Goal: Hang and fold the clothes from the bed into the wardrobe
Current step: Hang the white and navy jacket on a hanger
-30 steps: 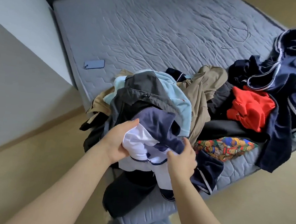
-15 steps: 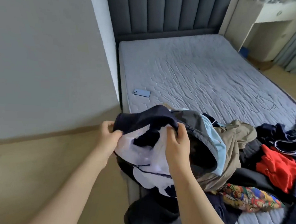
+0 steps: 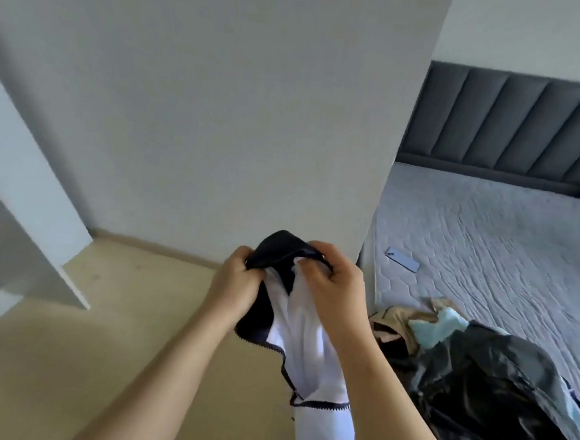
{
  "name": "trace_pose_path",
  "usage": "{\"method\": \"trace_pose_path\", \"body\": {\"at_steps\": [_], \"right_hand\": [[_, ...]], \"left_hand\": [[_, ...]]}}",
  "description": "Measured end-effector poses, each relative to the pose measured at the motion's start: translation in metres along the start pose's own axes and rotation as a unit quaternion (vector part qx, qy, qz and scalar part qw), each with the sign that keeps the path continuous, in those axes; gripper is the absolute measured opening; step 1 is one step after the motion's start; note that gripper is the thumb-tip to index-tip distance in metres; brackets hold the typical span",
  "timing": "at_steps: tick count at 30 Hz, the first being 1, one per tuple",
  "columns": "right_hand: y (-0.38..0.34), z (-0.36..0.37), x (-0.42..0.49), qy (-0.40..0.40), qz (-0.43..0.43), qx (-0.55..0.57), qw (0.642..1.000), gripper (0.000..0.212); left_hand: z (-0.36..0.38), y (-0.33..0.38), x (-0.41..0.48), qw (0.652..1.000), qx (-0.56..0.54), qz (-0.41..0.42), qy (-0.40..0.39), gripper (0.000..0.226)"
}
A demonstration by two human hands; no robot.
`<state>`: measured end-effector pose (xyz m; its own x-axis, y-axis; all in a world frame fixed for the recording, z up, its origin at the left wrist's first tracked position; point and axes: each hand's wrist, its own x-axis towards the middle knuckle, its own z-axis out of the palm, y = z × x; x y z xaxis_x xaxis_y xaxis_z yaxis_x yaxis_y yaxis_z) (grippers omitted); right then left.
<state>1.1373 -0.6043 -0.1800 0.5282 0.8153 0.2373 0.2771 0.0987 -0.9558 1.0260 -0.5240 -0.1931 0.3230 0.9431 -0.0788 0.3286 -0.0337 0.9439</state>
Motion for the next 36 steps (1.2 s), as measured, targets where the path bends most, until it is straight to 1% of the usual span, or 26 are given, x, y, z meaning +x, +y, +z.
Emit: {"method": "trace_pose_path", "body": {"at_steps": [1,3,4,5,7,8,10,11,14,15,18,19,20,21,22,24,25,26,27,28,29,30,31,33,36], "right_hand": [[-0.005,0.021,0.005,-0.02,-0.004,-0.001,1.0,0.031],[-0.009,0.049,0.011,-0.042,-0.008,-0.011,0.999,0.029],[-0.012,0.07,0.014,-0.061,-0.013,-0.012,0.998,0.028],[-0.013,0.086,0.015,-0.073,-0.016,-0.011,0.997,0.027],[-0.015,0.116,0.016,-0.101,-0.019,-0.008,0.995,0.026],[-0.016,0.134,0.015,-0.117,-0.021,-0.009,0.993,0.025],[-0.016,0.155,0.016,-0.125,-0.021,-0.012,0.992,0.023],[-0.018,0.17,0.017,-0.142,-0.025,-0.007,0.989,0.022],[-0.029,0.21,0.024,-0.186,-0.035,0.015,0.982,0.023],[-0.034,0.225,0.027,-0.206,-0.043,0.021,0.977,0.022],[-0.045,0.265,0.041,-0.241,-0.053,0.036,0.968,0.02],[-0.048,0.275,0.046,-0.25,-0.052,0.04,0.966,0.019],[-0.051,0.29,0.053,-0.263,-0.054,0.045,0.962,0.019],[-0.053,0.304,0.061,-0.278,-0.054,0.051,0.958,0.019],[-0.054,0.314,0.068,-0.29,-0.051,0.056,0.954,0.019],[-0.057,0.345,0.086,-0.323,-0.043,0.059,0.944,0.017],[-0.058,0.362,0.095,-0.34,-0.04,0.054,0.938,0.015],[-0.06,0.38,0.103,-0.359,-0.036,0.044,0.932,0.015],[-0.061,0.401,0.11,-0.379,-0.032,0.041,0.924,0.017],[-0.063,0.417,0.114,-0.394,-0.028,0.044,0.918,0.019],[-0.063,0.433,0.117,-0.408,-0.026,0.05,0.911,0.022],[-0.064,0.449,0.12,-0.421,-0.028,0.049,0.905,0.023],[-0.064,0.465,0.122,-0.434,-0.034,0.047,0.899,0.023],[-0.066,0.501,0.127,-0.457,-0.049,0.049,0.887,0.021],[-0.066,0.551,0.12,-0.49,-0.079,0.038,0.867,0.02]], "left_hand": [[-0.023,-0.002,0.002,0.998,-0.054,-0.028,0.033,0.016],[-0.055,-0.001,0.004,0.985,-0.144,-0.072,0.066,0.015],[-0.079,-0.005,0.004,0.979,-0.172,-0.079,0.081,0.01],[-0.099,-0.007,0.003,0.976,-0.188,-0.08,0.079,0.007],[-0.137,-0.011,-0.002,0.978,-0.189,-0.074,0.058,0.01],[-0.157,-0.015,-0.007,0.98,-0.177,-0.069,0.052,0.011],[-0.182,-0.018,-0.013,0.987,-0.145,-0.07,0.023,0.013],[-0.199,-0.021,-0.017,0.988,-0.135,-0.075,0.025,0.016],[-0.24,-0.032,-0.024,0.987,-0.137,-0.076,0.04,0.034],[-0.255,-0.038,-0.024,0.986,-0.142,-0.072,0.052,0.034],[-0.29,-0.049,-0.018,0.982,-0.167,-0.063,0.068,0.021],[-0.298,-0.054,-0.013,0.979,-0.173,-0.057,0.088,0.019],[-0.308,-0.059,-0.006,0.974,-0.18,-0.048,0.125,0.017],[-0.317,-0.067,0.003,0.969,-0.17,-0.044,0.172,0.023],[-0.321,-0.073,0.011,0.965,-0.137,-0.043,0.218,0.032],[-0.331,-0.084,0.03,0.953,0.0,-0.029,0.301,0.046],[-0.338,-0.089,0.041,0.945,0.087,-0.01,0.315,0.05],[-0.345,-0.094,0.053,0.936,0.17,0.005,0.309,0.052],[-0.354,-0.1,0.066,0.926,0.244,0.005,0.288,0.052],[-0.36,-0.103,0.076,0.921,0.291,-0.012,0.258,0.049],[-0.368,-0.105,0.084,0.917,0.314,-0.045,0.242,0.038],[-0.376,-0.107,0.092,0.911,0.319,-0.079,0.248,0.022],[-0.385,-0.113,0.098,0.904,0.311,-0.108,0.273,0.013],[-0.407,-0.128,0.106,0.881,0.261,-0.164,0.359,0.018],[-0.444,-0.147,0.1,0.831,0.193,-0.229,0.469,0.014]]}}
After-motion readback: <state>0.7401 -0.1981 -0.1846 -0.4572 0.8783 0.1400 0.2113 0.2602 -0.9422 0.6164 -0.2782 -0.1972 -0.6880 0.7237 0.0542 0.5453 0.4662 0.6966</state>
